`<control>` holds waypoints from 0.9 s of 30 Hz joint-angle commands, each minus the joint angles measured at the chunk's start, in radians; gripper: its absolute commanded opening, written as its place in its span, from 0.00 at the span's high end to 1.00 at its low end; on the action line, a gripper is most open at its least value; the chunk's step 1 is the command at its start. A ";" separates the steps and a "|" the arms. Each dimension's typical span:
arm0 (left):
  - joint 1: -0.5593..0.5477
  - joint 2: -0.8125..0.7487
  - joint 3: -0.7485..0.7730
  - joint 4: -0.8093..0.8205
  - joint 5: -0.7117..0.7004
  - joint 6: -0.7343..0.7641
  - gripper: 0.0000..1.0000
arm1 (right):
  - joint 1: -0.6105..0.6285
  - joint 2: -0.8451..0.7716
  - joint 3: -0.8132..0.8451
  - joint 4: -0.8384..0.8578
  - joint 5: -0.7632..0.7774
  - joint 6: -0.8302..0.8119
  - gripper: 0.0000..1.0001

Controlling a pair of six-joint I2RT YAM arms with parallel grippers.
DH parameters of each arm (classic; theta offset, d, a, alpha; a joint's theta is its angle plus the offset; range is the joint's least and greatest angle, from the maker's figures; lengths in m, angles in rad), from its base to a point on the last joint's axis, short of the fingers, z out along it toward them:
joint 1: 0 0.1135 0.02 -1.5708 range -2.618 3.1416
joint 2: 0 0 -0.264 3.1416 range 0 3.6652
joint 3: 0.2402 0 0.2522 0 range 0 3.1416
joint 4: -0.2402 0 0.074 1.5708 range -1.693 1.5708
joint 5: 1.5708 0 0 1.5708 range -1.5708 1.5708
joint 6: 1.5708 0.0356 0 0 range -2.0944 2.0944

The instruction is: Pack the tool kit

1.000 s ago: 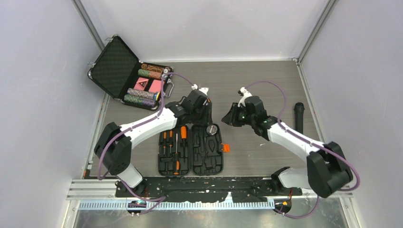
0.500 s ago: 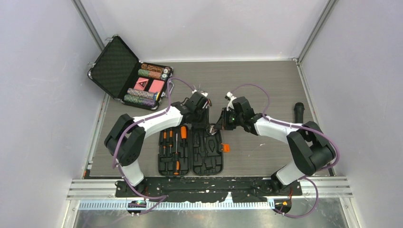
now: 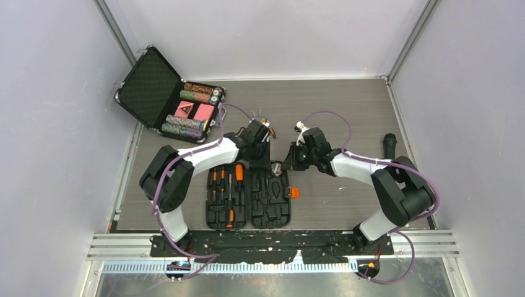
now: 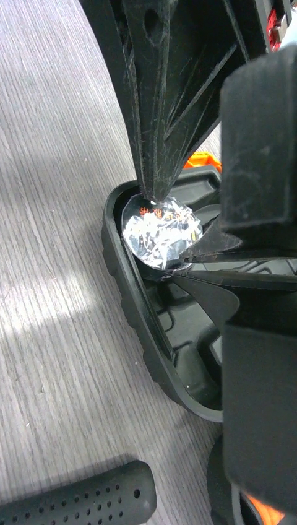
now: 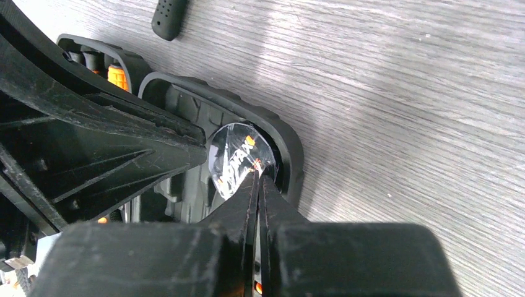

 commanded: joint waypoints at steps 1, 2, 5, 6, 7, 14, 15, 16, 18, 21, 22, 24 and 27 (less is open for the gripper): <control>0.003 0.020 0.014 0.036 0.028 0.002 0.91 | 0.007 0.005 -0.021 0.002 0.042 -0.021 0.95; 0.003 0.023 0.015 0.034 0.029 0.002 0.91 | 0.007 0.006 -0.021 -0.009 0.050 -0.024 0.95; 0.003 0.032 0.015 0.034 0.034 0.000 0.92 | 0.012 0.013 -0.020 -0.037 0.071 -0.040 0.95; 0.003 0.035 0.015 0.035 0.036 -0.001 0.94 | 0.014 0.014 -0.020 -0.042 0.081 -0.048 0.95; 0.003 0.039 0.014 0.035 0.038 -0.002 0.95 | 0.021 0.016 -0.017 -0.057 0.086 -0.053 0.95; 0.003 0.054 0.000 0.006 0.037 -0.002 1.00 | 0.064 0.029 0.008 -0.158 0.193 -0.096 0.95; 0.002 0.055 -0.002 -0.003 0.036 -0.002 1.00 | 0.072 0.028 0.009 -0.175 0.215 -0.100 0.95; 0.001 0.055 -0.007 -0.010 0.034 -0.001 1.00 | 0.082 0.027 0.010 -0.186 0.227 -0.101 0.95; -0.006 0.050 -0.016 -0.027 0.015 0.003 1.00 | 0.104 0.024 0.012 -0.221 0.274 -0.110 0.94; -0.026 0.044 -0.018 -0.071 -0.035 0.018 1.00 | 0.143 0.020 0.010 -0.267 0.381 -0.122 0.95; -0.035 0.044 -0.018 -0.083 -0.052 0.022 1.00 | 0.162 0.021 0.008 -0.273 0.402 -0.124 0.95; -0.056 0.052 -0.013 -0.107 -0.076 0.024 1.00 | 0.195 0.027 0.006 -0.288 0.452 -0.126 0.95; -0.070 0.064 -0.030 -0.111 -0.067 0.008 1.00 | 0.224 0.038 0.003 -0.304 0.511 -0.125 0.95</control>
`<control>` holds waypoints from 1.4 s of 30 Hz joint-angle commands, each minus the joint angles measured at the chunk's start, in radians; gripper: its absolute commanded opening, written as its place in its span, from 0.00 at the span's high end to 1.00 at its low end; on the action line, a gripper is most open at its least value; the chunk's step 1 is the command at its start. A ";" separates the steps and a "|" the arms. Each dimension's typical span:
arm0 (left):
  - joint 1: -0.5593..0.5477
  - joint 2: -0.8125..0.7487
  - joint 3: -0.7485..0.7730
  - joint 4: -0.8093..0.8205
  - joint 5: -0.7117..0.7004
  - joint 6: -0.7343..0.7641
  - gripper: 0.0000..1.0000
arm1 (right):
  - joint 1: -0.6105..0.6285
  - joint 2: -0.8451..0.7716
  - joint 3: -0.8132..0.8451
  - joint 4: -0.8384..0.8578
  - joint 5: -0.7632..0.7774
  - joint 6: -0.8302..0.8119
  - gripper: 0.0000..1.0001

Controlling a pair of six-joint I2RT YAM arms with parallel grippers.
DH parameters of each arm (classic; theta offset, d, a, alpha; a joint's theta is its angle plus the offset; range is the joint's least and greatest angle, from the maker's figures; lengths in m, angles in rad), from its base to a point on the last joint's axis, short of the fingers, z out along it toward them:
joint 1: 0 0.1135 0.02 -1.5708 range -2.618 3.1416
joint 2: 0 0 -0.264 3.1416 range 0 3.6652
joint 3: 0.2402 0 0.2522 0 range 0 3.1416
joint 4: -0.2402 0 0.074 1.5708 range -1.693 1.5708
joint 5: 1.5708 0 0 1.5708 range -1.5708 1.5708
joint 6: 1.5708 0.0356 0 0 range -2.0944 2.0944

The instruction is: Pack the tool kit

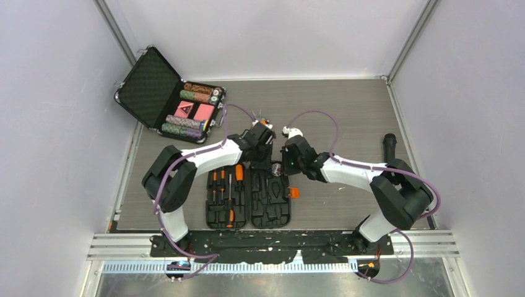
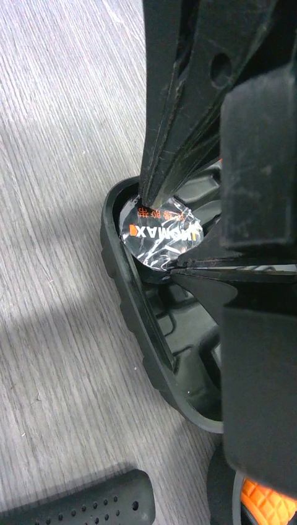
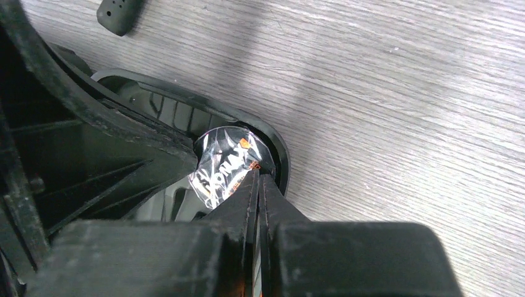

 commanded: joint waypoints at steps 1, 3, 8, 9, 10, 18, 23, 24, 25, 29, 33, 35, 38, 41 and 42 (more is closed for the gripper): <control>-0.039 0.038 -0.047 -0.092 -0.018 -0.005 1.00 | 0.055 0.044 -0.041 -0.203 0.146 -0.032 0.95; -0.039 0.030 -0.072 -0.074 -0.012 -0.019 1.00 | 0.059 0.036 -0.046 -0.192 0.127 -0.030 0.95; -0.039 0.030 -0.080 -0.085 -0.017 -0.025 1.00 | 0.059 -0.021 -0.030 -0.162 0.056 -0.025 0.95; -0.039 0.028 -0.081 -0.084 -0.018 -0.026 1.00 | 0.056 -0.035 -0.025 -0.154 0.037 -0.024 0.95; -0.039 0.021 -0.086 -0.080 -0.020 -0.027 1.00 | 0.053 -0.042 -0.013 -0.152 0.025 -0.025 0.95; -0.037 0.028 -0.061 -0.109 -0.047 -0.019 1.00 | -0.002 -0.086 0.068 -0.138 -0.071 -0.042 0.95; -0.036 -0.059 -0.054 -0.085 -0.065 -0.022 0.89 | -0.057 -0.121 0.091 -0.138 -0.161 -0.038 0.95; -0.033 -0.082 -0.047 -0.084 -0.070 -0.022 0.85 | -0.062 -0.145 0.098 -0.139 -0.169 -0.040 0.95; -0.028 -0.101 -0.040 -0.082 -0.071 -0.021 0.81 | -0.073 -0.156 0.104 -0.144 -0.172 -0.043 0.94; -0.002 -0.195 -0.005 -0.083 -0.078 -0.019 0.62 | -0.106 -0.198 0.156 -0.182 -0.176 -0.066 0.90; 0.064 -0.310 0.007 -0.115 -0.109 0.021 0.48 | -0.130 -0.187 0.195 -0.205 -0.149 -0.108 0.82; 0.118 -0.368 0.008 -0.157 -0.116 0.060 0.41 | -0.135 -0.163 0.217 -0.207 -0.135 -0.133 0.76; 0.210 -0.485 -0.011 -0.229 -0.151 0.129 0.25 | -0.136 -0.100 0.259 -0.207 -0.107 -0.172 0.67; 0.315 -0.600 -0.029 -0.305 -0.165 0.214 0.11 | -0.136 -0.026 0.320 -0.202 -0.081 -0.191 0.58; 0.353 -0.637 -0.038 -0.324 -0.175 0.236 0.06 | -0.136 -0.012 0.332 -0.197 -0.080 -0.192 0.57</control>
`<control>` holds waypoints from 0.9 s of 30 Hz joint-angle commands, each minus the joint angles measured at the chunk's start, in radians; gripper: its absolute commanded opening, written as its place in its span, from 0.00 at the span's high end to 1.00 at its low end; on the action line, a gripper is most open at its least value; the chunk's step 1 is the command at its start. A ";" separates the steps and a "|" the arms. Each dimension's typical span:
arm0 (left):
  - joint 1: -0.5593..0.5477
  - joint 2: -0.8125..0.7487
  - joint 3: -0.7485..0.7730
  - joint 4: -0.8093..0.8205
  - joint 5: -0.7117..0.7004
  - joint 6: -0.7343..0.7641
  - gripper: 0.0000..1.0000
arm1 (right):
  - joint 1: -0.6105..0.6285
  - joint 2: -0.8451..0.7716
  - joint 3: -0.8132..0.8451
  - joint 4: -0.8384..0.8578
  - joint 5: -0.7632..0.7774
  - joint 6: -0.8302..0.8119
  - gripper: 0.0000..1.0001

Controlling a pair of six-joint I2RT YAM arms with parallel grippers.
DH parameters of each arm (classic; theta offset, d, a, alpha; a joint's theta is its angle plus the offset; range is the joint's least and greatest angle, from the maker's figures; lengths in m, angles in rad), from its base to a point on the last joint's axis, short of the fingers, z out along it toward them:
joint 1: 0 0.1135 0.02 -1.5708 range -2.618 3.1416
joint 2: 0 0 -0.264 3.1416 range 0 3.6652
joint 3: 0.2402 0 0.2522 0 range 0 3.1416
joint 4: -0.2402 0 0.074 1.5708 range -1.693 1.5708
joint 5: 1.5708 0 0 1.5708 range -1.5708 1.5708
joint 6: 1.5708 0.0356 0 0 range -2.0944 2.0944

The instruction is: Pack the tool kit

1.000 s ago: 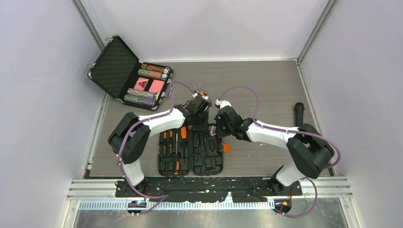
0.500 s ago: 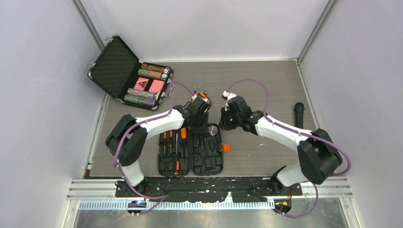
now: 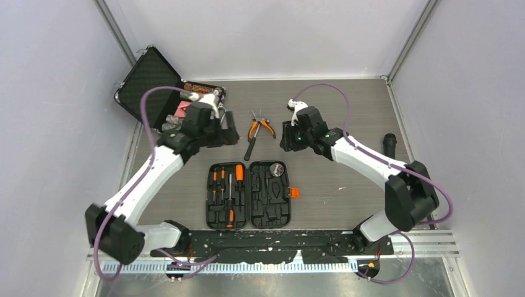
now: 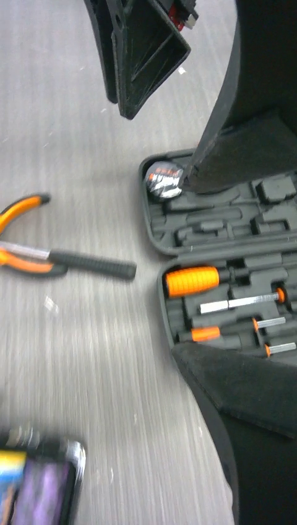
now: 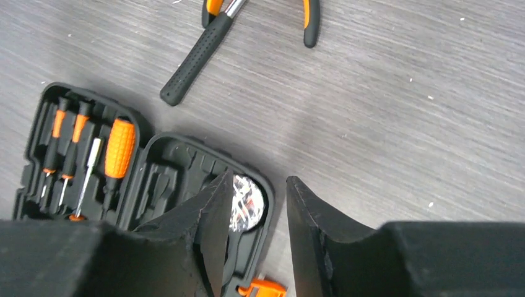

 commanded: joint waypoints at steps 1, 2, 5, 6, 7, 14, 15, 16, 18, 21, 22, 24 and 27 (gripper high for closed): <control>0.134 -0.161 -0.019 -0.140 -0.067 0.144 0.02 | -0.002 0.098 0.108 0.018 0.044 -0.051 0.54; 0.165 -0.196 -0.032 -0.152 -0.077 0.159 0.01 | -0.002 0.115 0.118 0.028 0.048 -0.051 0.53; 0.241 -0.276 -0.054 -0.172 -0.096 0.205 0.01 | -0.002 0.201 0.176 0.060 0.064 -0.070 0.48; 0.246 -0.295 -0.065 -0.165 -0.121 0.221 0.00 | -0.002 0.220 0.202 0.068 0.065 -0.077 0.48; 0.246 -0.313 -0.084 -0.146 -0.149 0.230 0.00 | -0.002 0.256 0.217 0.084 0.065 -0.092 0.47; 0.251 -0.329 -0.143 -0.115 -0.199 0.263 0.00 | -0.002 0.477 0.408 0.133 0.083 -0.164 0.49; 0.251 -0.328 -0.144 -0.117 -0.213 0.272 0.00 | -0.002 0.496 0.427 0.126 0.093 -0.168 0.50; 0.251 -0.329 -0.143 -0.116 -0.222 0.274 0.00 | -0.002 0.535 0.479 0.123 0.106 -0.177 0.51; 0.251 -0.332 -0.147 -0.116 -0.229 0.280 0.00 | -0.002 0.590 0.526 0.108 0.118 -0.184 0.53; 0.251 -0.338 -0.153 -0.113 -0.243 0.284 0.00 | 0.000 0.648 0.587 0.069 0.128 -0.188 0.56; 0.251 -0.338 -0.154 -0.113 -0.243 0.285 0.00 | 0.000 0.669 0.607 0.063 0.131 -0.187 0.57; 0.251 -0.337 -0.155 -0.114 -0.243 0.289 0.00 | 0.003 0.696 0.628 0.046 0.136 -0.182 0.59; 0.251 -0.334 -0.154 -0.114 -0.244 0.293 0.00 | 0.014 0.725 0.651 0.012 0.151 -0.181 0.60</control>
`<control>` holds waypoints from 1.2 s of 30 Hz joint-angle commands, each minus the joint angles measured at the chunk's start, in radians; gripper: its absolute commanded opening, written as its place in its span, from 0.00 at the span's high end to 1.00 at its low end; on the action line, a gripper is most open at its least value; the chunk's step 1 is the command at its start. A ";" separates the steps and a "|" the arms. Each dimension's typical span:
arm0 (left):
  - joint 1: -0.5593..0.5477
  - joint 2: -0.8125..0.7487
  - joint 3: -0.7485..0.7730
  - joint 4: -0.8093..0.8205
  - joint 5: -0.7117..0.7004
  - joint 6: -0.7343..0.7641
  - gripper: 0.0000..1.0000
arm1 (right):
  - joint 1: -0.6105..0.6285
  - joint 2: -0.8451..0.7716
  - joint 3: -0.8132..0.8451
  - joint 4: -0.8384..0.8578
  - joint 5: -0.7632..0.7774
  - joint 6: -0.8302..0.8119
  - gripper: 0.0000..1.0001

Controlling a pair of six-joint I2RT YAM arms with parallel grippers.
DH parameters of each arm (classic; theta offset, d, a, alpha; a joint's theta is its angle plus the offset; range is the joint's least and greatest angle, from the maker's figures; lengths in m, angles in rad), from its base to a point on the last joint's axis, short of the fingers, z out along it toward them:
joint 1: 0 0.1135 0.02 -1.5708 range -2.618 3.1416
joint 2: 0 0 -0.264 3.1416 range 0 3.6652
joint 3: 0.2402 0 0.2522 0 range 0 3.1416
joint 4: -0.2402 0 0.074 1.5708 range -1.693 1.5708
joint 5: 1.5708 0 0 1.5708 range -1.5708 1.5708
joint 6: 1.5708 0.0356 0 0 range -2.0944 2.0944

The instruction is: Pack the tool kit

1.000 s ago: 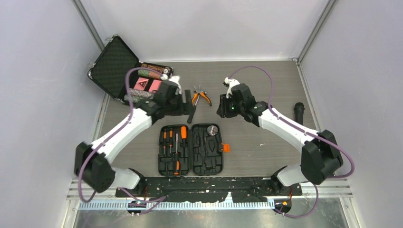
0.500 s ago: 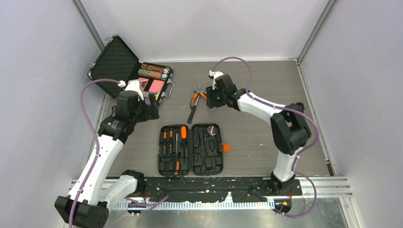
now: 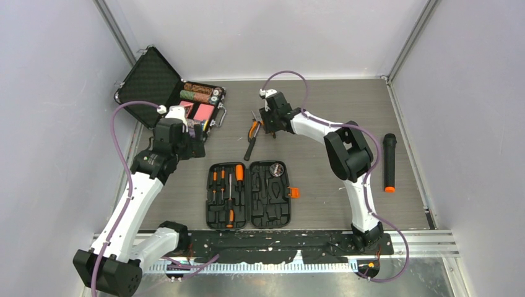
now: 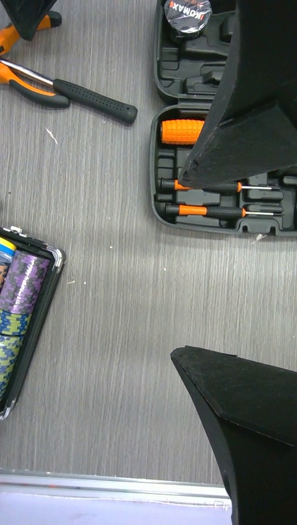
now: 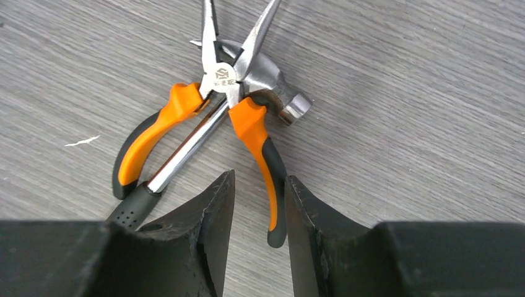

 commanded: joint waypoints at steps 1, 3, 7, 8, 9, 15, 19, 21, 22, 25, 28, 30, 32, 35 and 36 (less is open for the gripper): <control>0.005 -0.013 0.002 0.021 -0.025 0.025 0.00 | 0.019 0.032 0.067 -0.043 0.047 -0.015 0.60; 0.005 -0.011 -0.001 0.023 -0.026 0.026 0.00 | 0.028 0.044 0.066 -0.047 0.068 -0.016 0.61; 0.005 -0.002 -0.003 0.026 -0.027 0.029 0.01 | 0.040 0.062 0.062 -0.059 0.092 -0.022 0.71; 0.005 0.000 -0.004 0.026 -0.027 0.030 0.01 | 0.040 0.055 0.052 -0.060 0.099 -0.024 0.77; 0.005 0.002 -0.006 0.027 -0.024 0.029 0.00 | 0.041 0.048 0.043 -0.053 0.102 -0.026 0.81; 0.005 0.019 -0.004 0.027 -0.007 0.029 0.00 | 0.042 -0.119 -0.136 0.122 0.069 -0.029 0.94; 0.005 0.024 -0.005 0.029 -0.008 0.032 0.00 | 0.041 -0.219 -0.198 0.176 0.093 -0.030 0.95; 0.005 0.025 -0.006 0.030 -0.008 0.032 0.01 | 0.042 -0.273 -0.234 0.207 0.109 -0.027 0.95; 0.005 0.027 -0.007 0.031 -0.008 0.032 0.01 | 0.042 -0.305 -0.261 0.229 0.115 -0.025 0.95; 0.005 0.029 -0.008 0.035 0.007 0.033 0.01 | 0.041 -0.384 -0.320 0.294 0.139 -0.025 0.95; 0.005 0.027 -0.012 0.050 0.058 0.037 0.01 | 0.042 -0.452 -0.377 0.346 0.129 -0.030 0.95; 0.005 0.018 -0.017 0.072 0.132 0.034 0.01 | 0.042 -0.509 -0.430 0.384 0.096 -0.032 0.95; 0.005 0.001 -0.029 0.108 0.228 0.018 0.01 | 0.042 -0.576 -0.490 0.425 0.055 -0.034 0.95; 0.002 -0.024 -0.039 0.183 0.392 -0.046 0.01 | 0.049 -0.701 -0.607 0.493 -0.010 -0.032 0.95; -0.001 -0.032 -0.039 0.208 0.465 -0.079 0.01 | 0.053 -0.727 -0.629 0.535 -0.044 -0.027 0.95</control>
